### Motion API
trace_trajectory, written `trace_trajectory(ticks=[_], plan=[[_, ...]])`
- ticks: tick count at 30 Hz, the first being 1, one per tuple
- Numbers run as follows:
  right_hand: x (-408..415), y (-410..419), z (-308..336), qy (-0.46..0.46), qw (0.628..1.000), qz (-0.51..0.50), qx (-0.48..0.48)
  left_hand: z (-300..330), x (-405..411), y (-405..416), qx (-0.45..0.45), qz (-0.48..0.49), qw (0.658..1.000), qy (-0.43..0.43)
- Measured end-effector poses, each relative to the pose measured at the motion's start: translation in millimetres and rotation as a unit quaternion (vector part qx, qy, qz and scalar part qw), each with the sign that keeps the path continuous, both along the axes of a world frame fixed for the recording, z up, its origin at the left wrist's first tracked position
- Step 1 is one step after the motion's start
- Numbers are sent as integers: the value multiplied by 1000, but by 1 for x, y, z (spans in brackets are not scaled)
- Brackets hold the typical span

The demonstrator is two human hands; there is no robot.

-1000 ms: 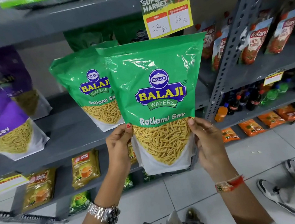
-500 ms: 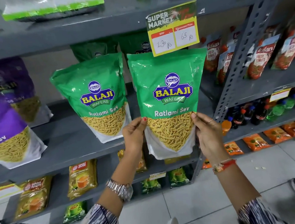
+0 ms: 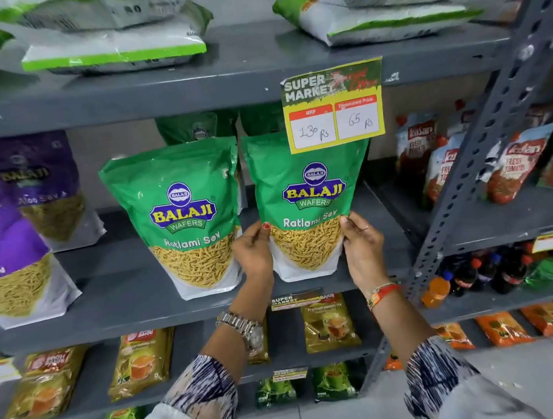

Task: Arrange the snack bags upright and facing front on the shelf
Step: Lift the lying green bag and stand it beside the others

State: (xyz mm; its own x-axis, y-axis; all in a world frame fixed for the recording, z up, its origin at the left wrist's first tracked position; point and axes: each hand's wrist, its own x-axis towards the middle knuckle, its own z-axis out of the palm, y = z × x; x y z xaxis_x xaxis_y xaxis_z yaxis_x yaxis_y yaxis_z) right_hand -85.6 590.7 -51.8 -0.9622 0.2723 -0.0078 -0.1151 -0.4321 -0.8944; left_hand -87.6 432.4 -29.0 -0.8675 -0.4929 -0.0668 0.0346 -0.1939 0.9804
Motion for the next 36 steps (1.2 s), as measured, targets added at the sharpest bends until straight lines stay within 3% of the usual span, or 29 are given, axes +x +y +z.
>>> trace_trajectory(ticks=[4,10,19,30,33,36], plan=[[-8,-6,-6,1,998,50,-28,-7,-9,-4,27,25,999,-2],[-19,-1,-8,-33,995,42,-79,-20,-9,-5,-19,12,1000,23],[-16,-10,-23,-128,984,89,83,-38,1,8,63,-114,990,-62],[-5,-7,-24,-100,991,74,45,-41,11,9,34,-166,985,-34],[1,-10,-27,-102,993,33,45,-44,18,10,7,-152,988,-33],[24,-17,-26,-72,991,-83,74,-47,43,11,-21,-113,993,1]])
